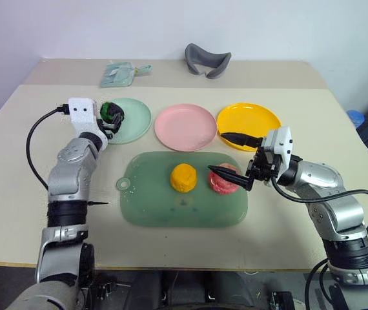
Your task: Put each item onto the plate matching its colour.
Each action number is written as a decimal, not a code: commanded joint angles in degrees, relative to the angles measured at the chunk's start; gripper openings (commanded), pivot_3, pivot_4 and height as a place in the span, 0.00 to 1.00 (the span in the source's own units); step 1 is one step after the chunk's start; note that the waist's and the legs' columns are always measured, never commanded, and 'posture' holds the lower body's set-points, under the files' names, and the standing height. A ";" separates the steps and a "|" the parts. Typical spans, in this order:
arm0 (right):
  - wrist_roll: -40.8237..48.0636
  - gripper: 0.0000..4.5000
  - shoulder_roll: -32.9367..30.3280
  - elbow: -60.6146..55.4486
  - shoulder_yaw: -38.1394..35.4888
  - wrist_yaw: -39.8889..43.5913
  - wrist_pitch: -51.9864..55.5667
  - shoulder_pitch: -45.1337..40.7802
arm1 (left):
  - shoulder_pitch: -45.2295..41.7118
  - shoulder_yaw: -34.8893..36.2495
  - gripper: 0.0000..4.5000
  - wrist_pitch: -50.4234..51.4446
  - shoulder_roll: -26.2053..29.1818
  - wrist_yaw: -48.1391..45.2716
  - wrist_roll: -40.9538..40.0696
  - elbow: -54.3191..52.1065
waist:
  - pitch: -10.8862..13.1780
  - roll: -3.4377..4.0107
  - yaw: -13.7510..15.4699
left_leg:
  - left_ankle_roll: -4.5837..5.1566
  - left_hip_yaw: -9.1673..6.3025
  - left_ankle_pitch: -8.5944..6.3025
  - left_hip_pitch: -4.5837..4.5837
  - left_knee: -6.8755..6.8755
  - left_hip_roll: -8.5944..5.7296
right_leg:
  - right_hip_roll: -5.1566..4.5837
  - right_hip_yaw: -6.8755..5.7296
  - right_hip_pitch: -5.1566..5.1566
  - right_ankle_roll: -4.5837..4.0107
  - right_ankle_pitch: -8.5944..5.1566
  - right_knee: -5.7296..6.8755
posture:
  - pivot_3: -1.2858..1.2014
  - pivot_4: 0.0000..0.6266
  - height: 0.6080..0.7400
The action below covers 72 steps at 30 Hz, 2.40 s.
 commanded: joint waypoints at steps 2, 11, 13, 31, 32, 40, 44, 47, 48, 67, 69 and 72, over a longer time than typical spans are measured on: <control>0.09 1.00 0.83 -0.80 -0.57 -1.05 -0.26 -0.55 | -0.60 0.47 0.99 -3.74 -0.50 -1.08 0.39 1.28 | 0.00 -0.01 -0.05 | -0.01 0.00 0.01 -0.02 0.00 0.00 | 0.00 0.00 -0.03 0.00 0.00 0.03 | 0.52 0.24 1.00; -1.80 1.00 2.69 -1.89 2.03 -4.53 1.94 -1.12 | 14.03 0.21 0.99 -9.54 3.80 -25.81 -11.03 -14.30 | 0.01 0.00 -0.43 | -0.08 0.06 0.04 -0.04 -0.02 0.07 | 0.01 0.02 -0.15 -0.01 -0.01 0.08 | 0.52 0.24 1.00; -2.16 1.00 2.69 -1.90 2.96 -4.59 2.58 -1.41 | 19.11 0.26 0.99 -6.85 6.77 -33.38 -16.02 -20.22 | 0.01 0.00 -0.45 | -0.08 0.06 0.04 -0.08 -0.02 0.07 | 0.00 0.02 -0.19 -0.01 -0.01 0.08 | 0.52 0.24 1.00; -12.52 1.00 -0.21 -0.59 23.52 -3.61 28.35 -21.17 | 38.75 0.56 0.99 -9.50 22.95 -58.53 -20.59 -32.68 | 0.03 0.06 -0.60 | -0.04 0.00 0.02 -0.16 -0.10 0.05 | -0.16 0.03 -0.34 -0.14 -0.07 0.07 | 0.52 0.24 1.00; -13.34 1.00 -0.57 -0.51 24.95 -3.31 29.82 -22.33 | 38.96 0.37 0.99 -9.67 22.91 -58.63 -20.38 -32.70 | 0.03 0.06 -0.56 | -0.04 0.00 0.01 -0.16 -0.10 0.04 | -0.17 0.03 -0.34 -0.14 -0.06 0.07 | 0.52 0.24 1.00; -17.28 1.00 -1.97 1.79 31.14 0.91 32.74 -26.94 | 38.20 -0.44 0.99 -10.61 22.15 -58.10 -19.28 -31.35 | 0.03 0.06 -0.64 | -0.02 -0.01 0.01 -0.16 -0.10 0.04 | -0.17 0.02 -0.35 -0.14 -0.06 0.07 | 0.52 0.24 1.00; -18.80 1.00 -0.62 4.47 31.72 1.43 30.73 -27.55 | 37.83 -0.75 0.99 -10.85 21.43 -57.40 -18.79 -31.32 | 0.03 0.05 -0.65 | -0.02 0.00 0.01 -0.16 -0.10 0.04 | -0.17 0.02 -0.35 -0.14 -0.06 0.07 | 0.52 0.24 1.00; -19.45 0.72 0.41 5.81 31.32 1.64 29.31 -27.52 | 37.87 -0.98 1.00 -10.73 20.95 -56.77 -18.58 -31.81 | 0.02 0.04 -0.66 | -0.03 0.00 0.01 -0.16 -0.10 0.04 | -0.17 0.02 -0.34 -0.14 -0.06 0.07 | 0.52 0.24 1.00; -19.24 0.63 0.95 5.73 30.73 1.53 29.08 -27.37 | 37.99 -1.02 1.00 -10.71 20.76 -56.51 -18.55 -32.01 | 0.02 0.04 -0.65 | -0.03 0.00 0.01 -0.16 -0.10 0.04 | -0.17 0.02 -0.34 -0.14 -0.06 0.07 | 0.52 0.24 1.00; -11.84 0.54 2.37 36.86 -9.22 -15.28 13.08 -36.96 | 32.87 -3.98 1.00 -9.01 14.46 -46.51 -17.45 -34.99 | 0.04 0.06 -0.70 | -0.02 0.03 0.01 -0.19 -0.12 -0.04 | -0.23 -0.02 -0.31 -0.12 -0.05 0.06 | 0.52 0.24 1.00; -14.80 0.54 2.05 45.55 -8.67 -16.73 4.88 -37.06 | 32.45 -4.42 1.00 -8.65 13.54 -44.79 -17.43 -36.18 | 0.05 0.10 -1.26 | -0.03 0.15 0.01 -0.17 -0.18 0.01 | -0.15 0.04 -0.37 -0.12 -0.05 0.08 | 0.52 0.24 1.00; -17.45 0.54 2.84 56.12 -7.86 -17.67 -3.38 -37.45 | 32.57 -4.45 1.00 -7.76 13.50 -43.96 -17.99 -37.37 | 0.11 0.19 -2.23 | -0.05 0.19 0.03 -0.18 -0.22 0.06 | -0.05 0.07 -0.43 -0.12 -0.06 0.10 | 0.52 0.24 1.00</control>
